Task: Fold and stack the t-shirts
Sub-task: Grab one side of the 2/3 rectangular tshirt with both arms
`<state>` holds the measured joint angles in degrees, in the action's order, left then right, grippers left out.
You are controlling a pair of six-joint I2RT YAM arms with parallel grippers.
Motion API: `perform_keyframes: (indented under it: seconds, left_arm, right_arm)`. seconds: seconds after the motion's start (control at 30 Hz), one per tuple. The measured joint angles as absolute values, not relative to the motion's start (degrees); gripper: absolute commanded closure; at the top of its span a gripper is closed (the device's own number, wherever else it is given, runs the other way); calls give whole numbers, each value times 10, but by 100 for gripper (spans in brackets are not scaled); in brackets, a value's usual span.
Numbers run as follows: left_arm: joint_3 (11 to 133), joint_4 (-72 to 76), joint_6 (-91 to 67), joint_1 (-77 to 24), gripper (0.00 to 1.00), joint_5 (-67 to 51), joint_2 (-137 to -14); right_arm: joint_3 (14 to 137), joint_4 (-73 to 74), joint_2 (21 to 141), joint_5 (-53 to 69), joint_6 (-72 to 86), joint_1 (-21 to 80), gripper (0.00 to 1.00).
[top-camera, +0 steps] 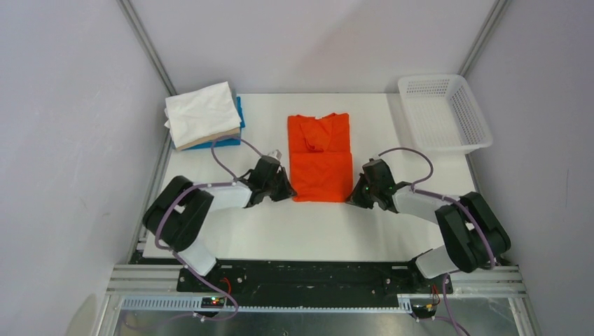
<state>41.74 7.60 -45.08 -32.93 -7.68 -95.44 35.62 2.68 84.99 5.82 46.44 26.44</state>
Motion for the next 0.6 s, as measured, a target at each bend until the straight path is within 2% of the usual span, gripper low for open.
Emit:
perform_keyframes:
  seconds: [0.2,0.37,0.6]
  left_arm:
    - [313,62,-462,-372,100,-72,-830]
    - [217,-20,-497,-443,100,-49,-609]
    - [198,-102,-541,-522,100,-30,-350]
  right_arm:
    - [302,79,736,71,461,317,100]
    - [281,182,557,68,481,411,100]
    - [280,248,404,74,520,510,100]
